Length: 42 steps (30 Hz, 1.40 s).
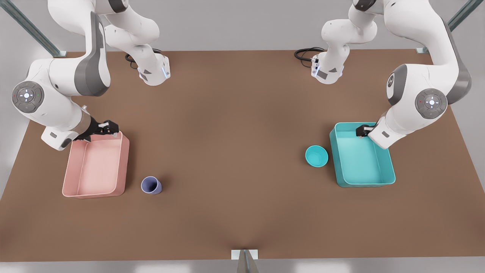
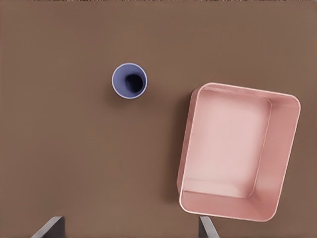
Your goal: Put the bowls and cups in different boxes
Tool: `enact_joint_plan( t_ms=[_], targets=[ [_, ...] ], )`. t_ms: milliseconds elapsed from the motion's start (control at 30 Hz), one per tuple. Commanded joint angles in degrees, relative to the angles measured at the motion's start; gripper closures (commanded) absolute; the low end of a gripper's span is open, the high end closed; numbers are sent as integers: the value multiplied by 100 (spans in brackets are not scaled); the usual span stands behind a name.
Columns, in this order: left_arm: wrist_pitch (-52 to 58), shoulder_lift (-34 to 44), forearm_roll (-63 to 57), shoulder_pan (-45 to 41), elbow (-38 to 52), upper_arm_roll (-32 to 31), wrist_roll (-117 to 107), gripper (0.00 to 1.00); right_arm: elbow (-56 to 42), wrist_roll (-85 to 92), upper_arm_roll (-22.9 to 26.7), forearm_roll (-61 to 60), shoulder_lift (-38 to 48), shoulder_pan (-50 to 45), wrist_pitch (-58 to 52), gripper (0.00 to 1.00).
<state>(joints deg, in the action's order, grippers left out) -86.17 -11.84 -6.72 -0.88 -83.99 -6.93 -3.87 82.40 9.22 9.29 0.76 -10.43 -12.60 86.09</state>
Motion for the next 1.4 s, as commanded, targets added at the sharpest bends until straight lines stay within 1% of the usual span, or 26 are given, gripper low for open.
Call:
enact_joint_plan(
  t_ms=[0, 33, 67, 100, 133, 167, 200, 233, 267, 367, 433, 533, 667, 733, 833, 1033, 1067, 1100, 1167, 1233, 1300, 1333, 1367],
  targets=[
    [-93, 6, -4, 0, -3, -1, -44, 0, 4, 230, 3, -6, -3, 3, 110, 0],
    [-102, -11, -4, 0, -3, -1, -52, 0, 4, 230, 11, 3, -3, 3, 110, 0],
    [-268, -64, -4, -79, -186, -10, -79, 0, 13, 265, 11, 3, -3, 3, 110, 0],
    [-830, -204, -83, -526, -652, -10, -245, 0, -5, 256, 3, -24, -151, -6, 136, 0],
    [-1094, -670, -127, -773, -688, -19, -684, 0, -83, 256, -15, -155, -381, -23, 347, 0],
    [-1288, -995, -382, -1089, -662, -45, -1238, 0, -452, 256, -68, -243, -837, -120, 523, 0],
    [-1481, -1303, -672, -1213, -662, -72, -1529, 0, -927, 256, -68, -551, -1312, -243, 532, 0],
    [-1841, -1514, -795, -1275, -750, -72, -1661, 0, -1226, 247, -68, -683, -1795, -419, 830, 0],
    [-2184, -1505, -804, -1283, -1092, -72, -1713, 0, -1226, 230, -68, -709, -2024, -559, 1243, 0],
    [-3222, -1558, -795, -1424, -1655, -72, -3128, 0, -1226, 239, -68, -753, -2666, -595, 2280, 0],
    [-4135, -1558, -769, -1433, -2121, -54, -3339, 0, -1235, 256, -68, -823, -2991, -612, 2729, 0],
    [-4153, -1558, -778, -1459, -2226, -54, -3348, 0, -1226, 265, -59, -806, -3246, -577, 3151, 0],
    [-4408, -1681, -795, -1512, -2701, -45, -3375, 0, -1095, 388, -50, -806, -3299, -489, 3186, 0],
    [-4391, -1795, -804, -1573, -2701, -45, -3383, 0, -726, 423, -50, -744, -3246, -498, 3151, 0],
    [-4400, -1954, -831, -1635, -2701, -10, -3383, 0, -497, 432, -33, -736, -3141, -498, 3089, 0],
    [-4391, -2033, -839, -1635, -2710, 113, -3383, 0, -304, 432, -6, -736, -3132, -498, 3002, 0],
    [-4391, -2033, -839, -1635, -2710, 113, -3383, 12, -295, 432, -6, -736, -3132, -498, 3002, 0],
    [-4400, -2041, -839, -1635, -2701, 122, -3383, 28, -286, 432, -6, -736, -3132, -498, 3002, 0],
    [-4399, -2041, -839, -1635, -2701, 122, -3383, 49, -242, 423, -6, -736, -3132, -498, 2993, 0],
    [-4400, -2068, -839, -1644, -2701, 130, -3383, 54, -189, 432, -6, -727, -3149, -489, 2993, 0],
    [-4373, -2059, -822, -1653, -2701, 130, -3392, 69, -172, 423, -6, -727, -3202, -480, 3002, 0],
    [-4373, -2042, -822, -1661, -2684, 130, -3594, 79, -172, 423, -6, -727, -3211, -480, 3002, 0],
    [-4364, -1989, -822, -1714, -2675, 130, -3752, 79, -163, 423, -6, -727, -3228, -480, 3010, 0]
  ],
)
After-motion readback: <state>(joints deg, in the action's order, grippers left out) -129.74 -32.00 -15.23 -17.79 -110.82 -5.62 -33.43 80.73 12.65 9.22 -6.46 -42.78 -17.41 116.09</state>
